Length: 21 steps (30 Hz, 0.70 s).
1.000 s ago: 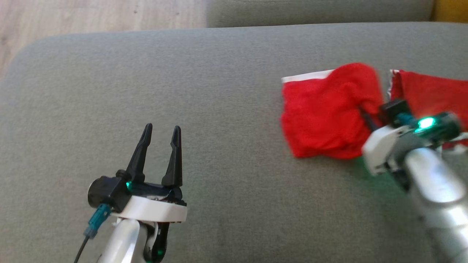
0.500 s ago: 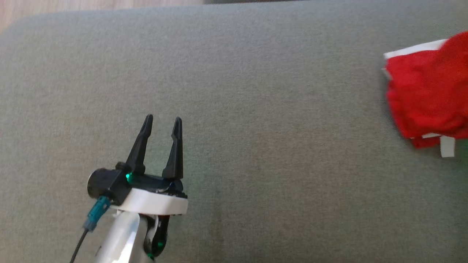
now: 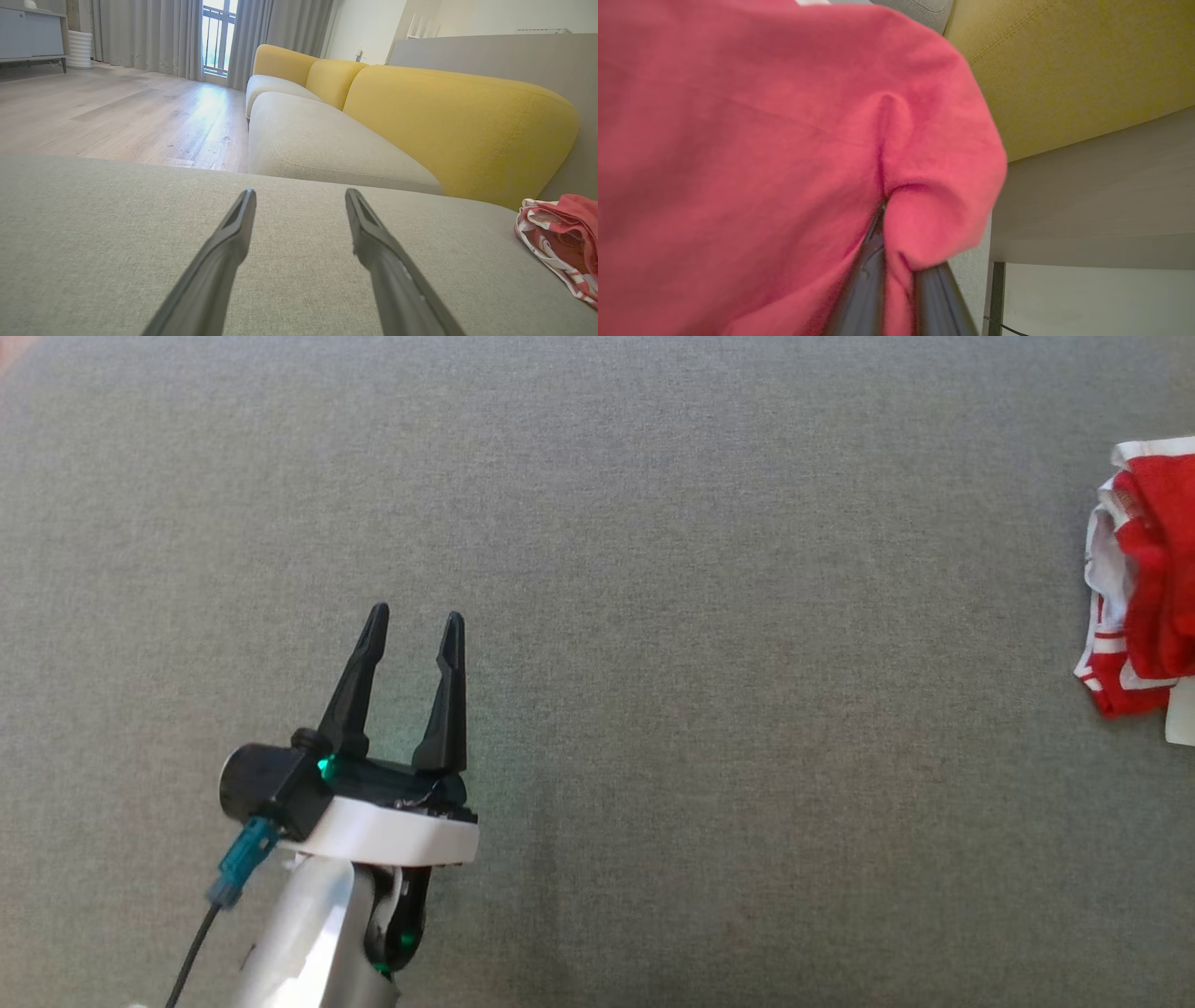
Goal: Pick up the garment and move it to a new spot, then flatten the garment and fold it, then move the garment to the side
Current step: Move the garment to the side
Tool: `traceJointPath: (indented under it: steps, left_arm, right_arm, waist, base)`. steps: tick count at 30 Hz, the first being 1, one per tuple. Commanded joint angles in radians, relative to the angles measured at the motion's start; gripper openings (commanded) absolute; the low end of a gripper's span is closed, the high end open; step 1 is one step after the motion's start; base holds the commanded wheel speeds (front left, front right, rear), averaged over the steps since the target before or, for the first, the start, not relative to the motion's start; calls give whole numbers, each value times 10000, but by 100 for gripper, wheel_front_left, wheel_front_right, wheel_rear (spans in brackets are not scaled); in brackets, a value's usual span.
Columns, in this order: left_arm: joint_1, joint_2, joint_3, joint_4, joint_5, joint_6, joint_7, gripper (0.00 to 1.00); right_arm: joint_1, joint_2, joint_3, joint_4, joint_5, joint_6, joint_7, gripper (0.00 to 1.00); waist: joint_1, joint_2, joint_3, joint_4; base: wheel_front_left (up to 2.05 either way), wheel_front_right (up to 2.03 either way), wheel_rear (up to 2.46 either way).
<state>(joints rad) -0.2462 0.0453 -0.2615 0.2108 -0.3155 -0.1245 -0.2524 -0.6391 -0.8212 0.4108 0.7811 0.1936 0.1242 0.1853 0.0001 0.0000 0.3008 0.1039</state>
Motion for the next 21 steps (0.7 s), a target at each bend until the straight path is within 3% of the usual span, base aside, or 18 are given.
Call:
traceJointPath:
  steps: [1,4,5,6,21]
  left_arm:
    - [-291,49,322,-292,103,-45,-94,100]
    - [-312,49,335,-277,119,-50,-94,100]
    - [-315,49,337,-268,125,-51,-94,100]
    - [-319,49,341,-257,129,-52,-94,100]
    - [-130,49,479,-140,184,-59,-94,100]
  right_arm:
    - [87,-266,-72,-87,-103,65,-97,0]
    - [97,-107,-268,28,-188,65,-70,0]
    - [102,-54,-336,41,-234,65,-100,80]
    - [107,6,-424,57,-265,65,-132,100]
    - [-151,938,-2129,-544,-823,65,-457,100]
  waist:
    - [-1,0,11,-6]
    - [-1,0,30,-19]
    - [-1,0,26,-22]
    - [-1,0,17,-28]
    - [-1,0,-725,-391]
  base:
    - [0,0,0]
    - [0,0,0]
    - [0,0,0]
    - [0,0,0]
    - [0,0,0]
